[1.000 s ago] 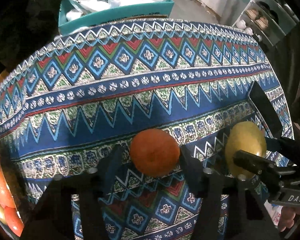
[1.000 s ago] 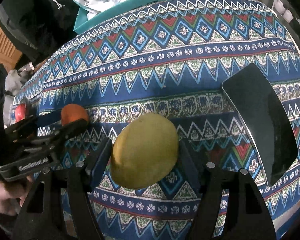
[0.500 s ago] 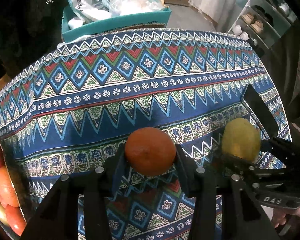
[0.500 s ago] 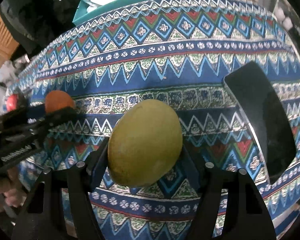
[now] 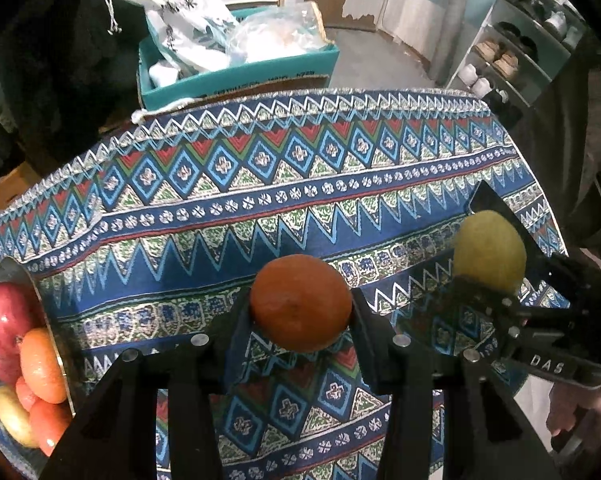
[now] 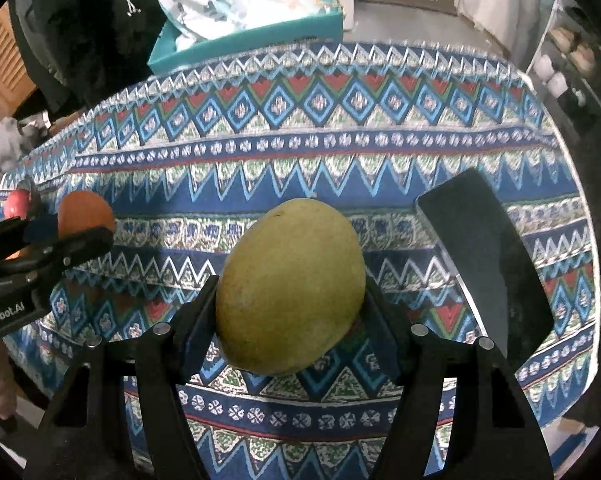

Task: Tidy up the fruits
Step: 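Lift the mango with the right tool while the left tool lifts the small orange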

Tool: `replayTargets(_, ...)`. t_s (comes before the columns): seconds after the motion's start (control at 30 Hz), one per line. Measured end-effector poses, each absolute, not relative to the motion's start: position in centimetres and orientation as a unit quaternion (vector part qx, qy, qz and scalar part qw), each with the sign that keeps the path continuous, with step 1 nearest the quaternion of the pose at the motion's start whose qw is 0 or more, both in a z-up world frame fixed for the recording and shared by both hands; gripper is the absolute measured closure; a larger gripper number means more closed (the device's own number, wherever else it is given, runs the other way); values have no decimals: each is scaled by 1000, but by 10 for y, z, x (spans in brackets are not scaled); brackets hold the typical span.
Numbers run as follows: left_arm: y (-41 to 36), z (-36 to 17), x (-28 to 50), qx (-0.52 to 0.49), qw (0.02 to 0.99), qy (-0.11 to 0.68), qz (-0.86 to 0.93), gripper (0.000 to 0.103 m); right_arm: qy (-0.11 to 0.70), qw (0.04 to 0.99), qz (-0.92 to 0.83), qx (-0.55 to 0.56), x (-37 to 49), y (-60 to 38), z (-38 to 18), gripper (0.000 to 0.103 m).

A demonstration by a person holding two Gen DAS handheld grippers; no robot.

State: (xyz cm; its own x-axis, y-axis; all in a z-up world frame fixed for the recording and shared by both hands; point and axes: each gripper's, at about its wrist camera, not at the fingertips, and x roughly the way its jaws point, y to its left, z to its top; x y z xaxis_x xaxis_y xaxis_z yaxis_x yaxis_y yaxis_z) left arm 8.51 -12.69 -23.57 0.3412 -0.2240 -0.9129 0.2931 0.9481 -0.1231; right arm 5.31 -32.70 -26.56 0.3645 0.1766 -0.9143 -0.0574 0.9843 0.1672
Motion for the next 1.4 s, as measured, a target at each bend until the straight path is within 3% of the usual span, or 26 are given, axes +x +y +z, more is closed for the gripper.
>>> replayTargets(1.0, -51, -115, 39, -8, 884, 449, -132, 56, 423, 898, 116, 40, 37, -287, -120, 35)
replayTargets(1.4, -16, -81, 21, -10, 905, 411, -111, 56, 400, 906, 139, 25, 32, -259, -92, 35)
